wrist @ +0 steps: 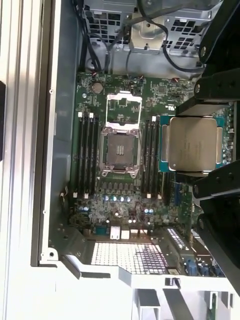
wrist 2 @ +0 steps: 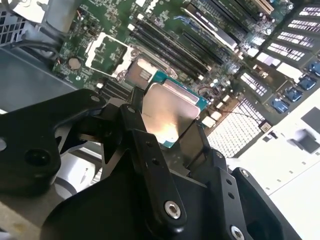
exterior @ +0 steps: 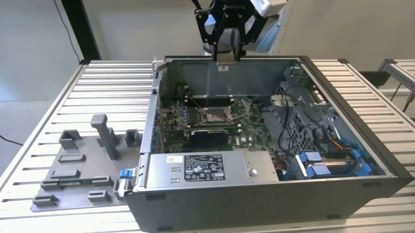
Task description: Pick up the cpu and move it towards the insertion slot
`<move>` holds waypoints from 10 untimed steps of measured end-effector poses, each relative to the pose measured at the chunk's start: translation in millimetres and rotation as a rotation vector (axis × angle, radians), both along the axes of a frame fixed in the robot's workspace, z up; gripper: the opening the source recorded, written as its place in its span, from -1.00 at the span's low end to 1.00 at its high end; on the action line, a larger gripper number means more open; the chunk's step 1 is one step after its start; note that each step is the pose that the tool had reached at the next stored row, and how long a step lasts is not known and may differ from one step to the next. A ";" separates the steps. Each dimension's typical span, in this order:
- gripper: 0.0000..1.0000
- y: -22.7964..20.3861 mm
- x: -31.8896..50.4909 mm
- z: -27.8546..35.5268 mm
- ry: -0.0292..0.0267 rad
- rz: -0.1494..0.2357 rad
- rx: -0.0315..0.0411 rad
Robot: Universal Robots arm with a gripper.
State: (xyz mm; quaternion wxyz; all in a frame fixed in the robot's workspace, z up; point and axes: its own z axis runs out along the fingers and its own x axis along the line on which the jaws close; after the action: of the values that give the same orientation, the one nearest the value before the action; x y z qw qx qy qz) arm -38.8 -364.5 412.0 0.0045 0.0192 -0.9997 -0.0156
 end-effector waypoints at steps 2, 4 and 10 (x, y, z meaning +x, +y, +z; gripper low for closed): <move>-1.00 1.5 0.0 -0.1 0.0000 -0.005 -0.0001; -1.00 1.5 0.0 -0.1 0.0000 -0.005 -0.0001; -1.00 2.0 0.0 -0.4 -0.0001 -0.006 0.0000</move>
State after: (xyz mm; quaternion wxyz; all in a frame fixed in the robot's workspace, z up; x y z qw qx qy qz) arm -38.8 -362.5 411.6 0.0044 0.0162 -0.9997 -0.0157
